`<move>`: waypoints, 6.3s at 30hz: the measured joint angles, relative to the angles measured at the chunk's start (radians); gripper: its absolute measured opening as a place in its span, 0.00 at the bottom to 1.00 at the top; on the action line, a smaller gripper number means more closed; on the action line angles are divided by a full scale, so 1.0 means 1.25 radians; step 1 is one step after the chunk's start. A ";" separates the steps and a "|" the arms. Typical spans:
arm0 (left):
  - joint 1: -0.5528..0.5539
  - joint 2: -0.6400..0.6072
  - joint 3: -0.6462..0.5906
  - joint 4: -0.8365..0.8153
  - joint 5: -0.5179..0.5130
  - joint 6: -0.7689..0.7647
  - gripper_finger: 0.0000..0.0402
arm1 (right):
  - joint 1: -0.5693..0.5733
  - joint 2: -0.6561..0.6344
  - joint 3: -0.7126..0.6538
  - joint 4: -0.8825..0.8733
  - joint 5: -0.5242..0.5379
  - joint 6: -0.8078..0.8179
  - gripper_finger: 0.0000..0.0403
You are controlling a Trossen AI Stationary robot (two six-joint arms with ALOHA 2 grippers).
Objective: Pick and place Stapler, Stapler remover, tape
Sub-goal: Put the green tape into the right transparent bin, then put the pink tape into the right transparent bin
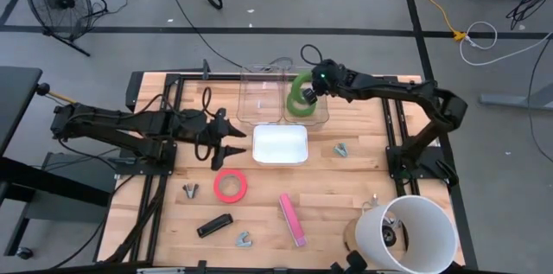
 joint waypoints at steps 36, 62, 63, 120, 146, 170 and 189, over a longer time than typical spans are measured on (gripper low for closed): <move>0.001 0.000 0.000 -0.045 0.000 -0.009 0.58 | 0.002 0.014 -0.001 0.067 -0.052 -0.028 0.67; -0.015 0.153 -0.127 -0.281 -0.001 -0.426 0.58 | 0.401 -0.144 0.000 0.181 -0.259 -0.076 0.56; -0.022 0.170 -0.127 -0.277 0.004 -0.436 0.58 | 0.408 -0.144 0.000 0.181 -0.240 -0.078 0.56; -0.255 0.387 0.426 -0.590 -0.808 -0.263 0.21 | 0.419 -0.143 -0.001 0.249 -0.249 0.030 0.56; -0.196 0.386 0.429 -0.296 -1.097 -0.027 0.21 | 0.416 -0.097 -0.001 0.497 -0.227 -0.019 0.56; -0.201 0.385 0.429 -0.345 -1.066 -0.021 0.57 | 0.366 -0.097 -0.001 0.435 -0.180 -0.109 0.21; -0.299 0.386 0.430 -0.880 -0.870 -0.505 0.46 | 0.078 -0.143 -0.001 0.060 -0.195 0.045 0.21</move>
